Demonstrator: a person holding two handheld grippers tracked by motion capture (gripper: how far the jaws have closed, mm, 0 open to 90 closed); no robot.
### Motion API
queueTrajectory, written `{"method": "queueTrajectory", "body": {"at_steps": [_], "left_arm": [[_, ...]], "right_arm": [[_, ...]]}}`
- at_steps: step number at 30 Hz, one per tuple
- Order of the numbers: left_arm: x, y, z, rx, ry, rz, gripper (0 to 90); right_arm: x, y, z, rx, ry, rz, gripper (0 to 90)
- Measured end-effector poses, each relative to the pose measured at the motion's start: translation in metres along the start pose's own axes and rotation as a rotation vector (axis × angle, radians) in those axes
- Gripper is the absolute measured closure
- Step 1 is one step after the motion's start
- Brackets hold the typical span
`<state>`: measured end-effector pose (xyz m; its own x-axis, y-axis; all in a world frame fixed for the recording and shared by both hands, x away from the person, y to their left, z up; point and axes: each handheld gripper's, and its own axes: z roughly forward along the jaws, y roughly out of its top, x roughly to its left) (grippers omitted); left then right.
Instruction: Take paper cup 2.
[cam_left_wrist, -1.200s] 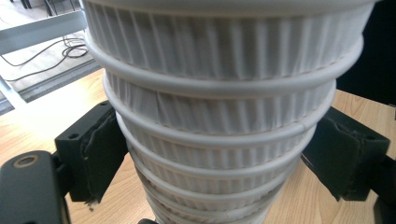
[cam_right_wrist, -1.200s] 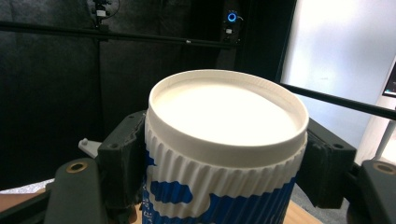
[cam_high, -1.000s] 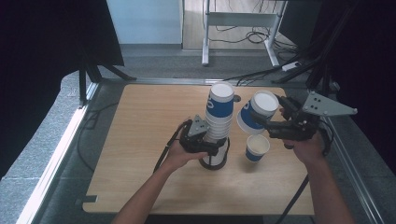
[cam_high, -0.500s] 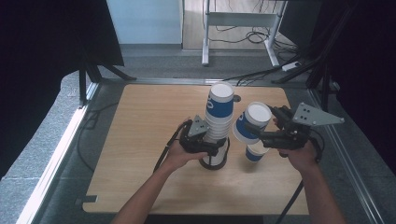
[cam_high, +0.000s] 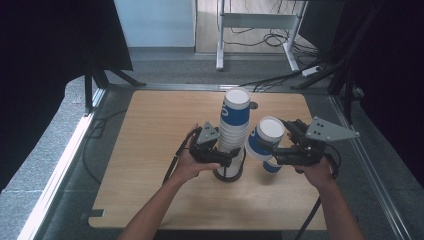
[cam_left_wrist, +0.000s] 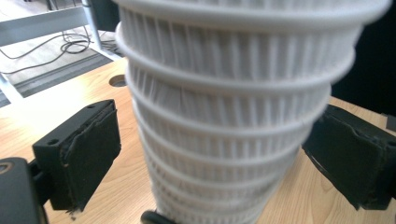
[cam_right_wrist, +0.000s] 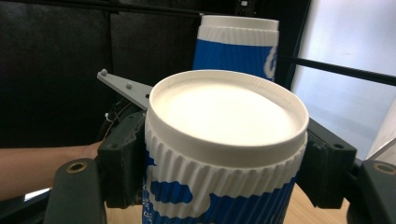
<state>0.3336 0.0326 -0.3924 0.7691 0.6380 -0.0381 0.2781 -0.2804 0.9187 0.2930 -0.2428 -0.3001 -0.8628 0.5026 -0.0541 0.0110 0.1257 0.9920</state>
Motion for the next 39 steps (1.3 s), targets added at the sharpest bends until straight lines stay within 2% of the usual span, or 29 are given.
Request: {"method": "queueTrajectory", "body": {"at_steps": [5, 14, 22, 30, 39], "left_arm": [[-0.002, -0.005, -0.012, 0.008, 0.047, 0.043, 6.0], [-0.004, -0.022, -0.034, -0.034, 0.015, 0.016, 6.5], [-0.016, -0.037, -0.047, -0.031, 0.033, 0.069, 7.8], [-0.019, -0.052, -0.052, -0.030, 0.006, 0.035, 7.9], [-0.018, -0.067, -0.062, -0.031, 0.011, -0.001, 9.8]], "right_arm": [[0.005, -0.005, -0.001, 0.001, 0.013, -0.003, 27.4], [0.013, -0.018, 0.003, 0.012, 0.024, -0.004, 27.4], [0.018, -0.029, 0.006, -0.009, 0.035, 0.005, 27.4], [0.027, -0.045, 0.015, 0.019, 0.041, -0.004, 27.4], [0.037, -0.070, 0.033, 0.050, 0.060, 0.014, 27.4]]}}
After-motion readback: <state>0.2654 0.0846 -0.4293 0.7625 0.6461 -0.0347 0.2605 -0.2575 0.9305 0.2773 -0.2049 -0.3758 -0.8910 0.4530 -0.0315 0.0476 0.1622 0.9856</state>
